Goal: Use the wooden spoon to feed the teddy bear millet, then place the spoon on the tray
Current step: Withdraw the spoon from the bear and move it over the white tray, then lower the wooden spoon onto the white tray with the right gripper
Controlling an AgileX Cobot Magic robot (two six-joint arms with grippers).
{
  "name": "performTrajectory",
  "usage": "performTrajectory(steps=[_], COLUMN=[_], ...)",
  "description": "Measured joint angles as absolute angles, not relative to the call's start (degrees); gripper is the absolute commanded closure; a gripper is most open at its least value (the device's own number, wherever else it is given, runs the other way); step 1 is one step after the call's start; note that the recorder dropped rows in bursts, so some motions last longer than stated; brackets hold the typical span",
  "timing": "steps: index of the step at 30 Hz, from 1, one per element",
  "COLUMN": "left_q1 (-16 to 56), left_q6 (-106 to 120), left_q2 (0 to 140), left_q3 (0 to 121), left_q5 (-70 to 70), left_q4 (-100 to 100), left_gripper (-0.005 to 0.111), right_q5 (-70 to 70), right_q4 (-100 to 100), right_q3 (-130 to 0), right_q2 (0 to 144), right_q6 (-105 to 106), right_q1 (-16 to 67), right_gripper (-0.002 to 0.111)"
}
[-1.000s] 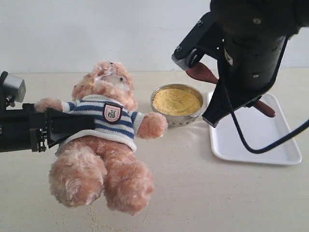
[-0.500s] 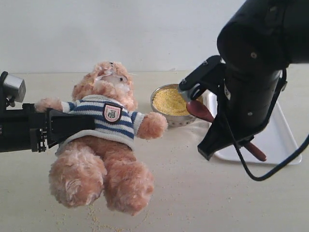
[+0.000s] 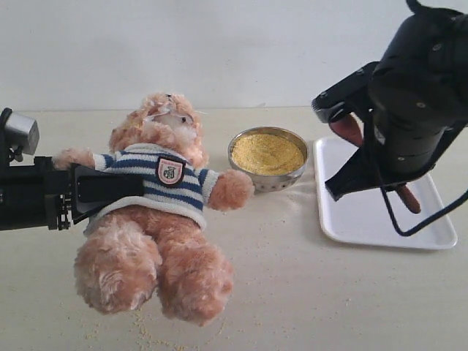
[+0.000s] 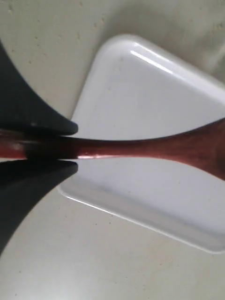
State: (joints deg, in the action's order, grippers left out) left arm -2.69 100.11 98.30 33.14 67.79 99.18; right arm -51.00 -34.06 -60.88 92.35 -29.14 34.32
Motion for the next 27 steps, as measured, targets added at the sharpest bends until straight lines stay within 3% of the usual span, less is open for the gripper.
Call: performTrajectory(steps=[9, 20, 27], left_q1=[-2.69, -2.69, -2.69], left_q6=[100.11, 100.11, 100.11], left_q2=[98.3, 98.3, 98.3], left_q3=[33.14, 33.14, 33.14], left_q5=[67.79, 67.79, 67.79], left_q4=[99.18, 99.18, 99.18], left_gripper=[0.102, 0.102, 0.102], right_q5=[-45.92, -56.07, -56.08], right_q4=[-25.12, -21.34, -21.34], right_q3=[-62.49, -77.69, -80.45], right_q2=[93.18, 105.76, 112.21], right_q6=[-23.65, -11.54, -10.56], right_q1=[21.74, 20.71, 20.71], right_gripper=[0.109, 0.109, 0.109])
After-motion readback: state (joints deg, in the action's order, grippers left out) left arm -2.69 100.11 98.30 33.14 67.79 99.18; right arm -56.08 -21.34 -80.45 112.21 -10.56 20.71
